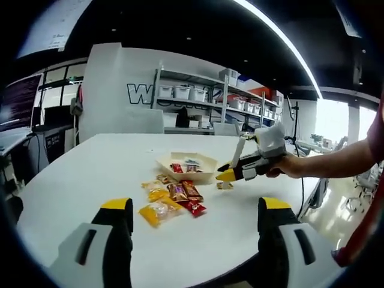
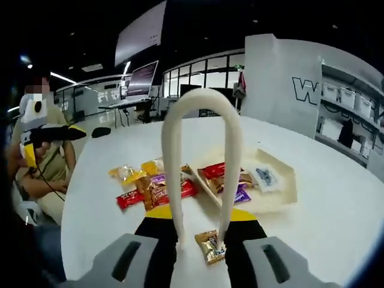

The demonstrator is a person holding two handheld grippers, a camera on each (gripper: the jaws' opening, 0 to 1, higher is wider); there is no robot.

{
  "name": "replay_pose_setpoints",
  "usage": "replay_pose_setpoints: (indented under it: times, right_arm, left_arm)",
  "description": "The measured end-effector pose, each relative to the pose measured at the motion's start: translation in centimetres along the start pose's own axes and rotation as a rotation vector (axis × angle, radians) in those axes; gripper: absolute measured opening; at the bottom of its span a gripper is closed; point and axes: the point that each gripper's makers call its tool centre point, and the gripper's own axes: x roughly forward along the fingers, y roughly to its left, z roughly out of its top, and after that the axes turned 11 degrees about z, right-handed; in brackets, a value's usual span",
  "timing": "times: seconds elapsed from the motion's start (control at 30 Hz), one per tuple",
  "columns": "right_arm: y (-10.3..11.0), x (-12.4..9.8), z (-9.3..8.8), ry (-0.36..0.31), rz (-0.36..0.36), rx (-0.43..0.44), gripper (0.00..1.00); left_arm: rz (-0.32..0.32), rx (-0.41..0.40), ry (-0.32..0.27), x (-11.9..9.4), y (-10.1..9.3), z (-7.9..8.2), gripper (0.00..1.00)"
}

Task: Place the target food into the container with the food tongs after gripping and lifting it, then release it inside without dropping or visibly crushing the food.

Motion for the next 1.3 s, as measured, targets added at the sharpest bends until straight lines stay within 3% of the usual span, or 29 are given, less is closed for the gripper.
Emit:
replay_pose_setpoints:
  times: [0.13, 0.33, 0.4, 0.67, 0.77, 0.87, 1.1, 1.3]
  right_arm:
    - [-0.5, -0.5, 1.2, -0.054, -0.004, 0.031, 0.24]
    - [-1.1, 0.1, -1.3, 0.028, -0.02, 0.005, 0.23]
    - [-1.1, -0.3, -1.3, -0.007, -0.027, 0.016, 0.23]
    - [-1.3, -1.3, -1.9, -0.033, -0.057, 0.063, 0.18]
    - [-1.4, -1.1, -1.3, -0.086, -0.043, 0.21, 0.18]
    - [-1.5, -1.4, -0.7, -0.091, -0.052, 0.182, 0.18]
    - [-0.8, -2.6, 1.4, -0.172, -0.04, 0.227, 0.19]
    - [-1.1, -3.6, 3.5, -0.228, -0.034, 0.262, 0.19]
  left_arm:
    - [-0.011, 0.009, 0.006, 0.3, -0.5, -0.3, 0.84]
    - [-0.014, 0.008, 0.017, 0.6, -0.6, -0.8, 0.84]
    - [-0.012, 0.006, 0.021, 0.6, -0.5, -1.0, 0.84]
    - [-0.017, -0.003, 0.032, 1.0, -0.7, -1.6, 0.84]
    - [-0.023, 0.0, 0.036, 1.0, -0.9, -1.7, 0.84]
    - [-0.022, 0.001, 0.037, 1.1, -0.7, -1.7, 0.84]
    - [-0.022, -0.018, 0.024, 2.0, -0.3, -1.0, 0.84]
    - [-0.07, -0.023, 0.025, 3.0, -2.2, -1.3, 0.84]
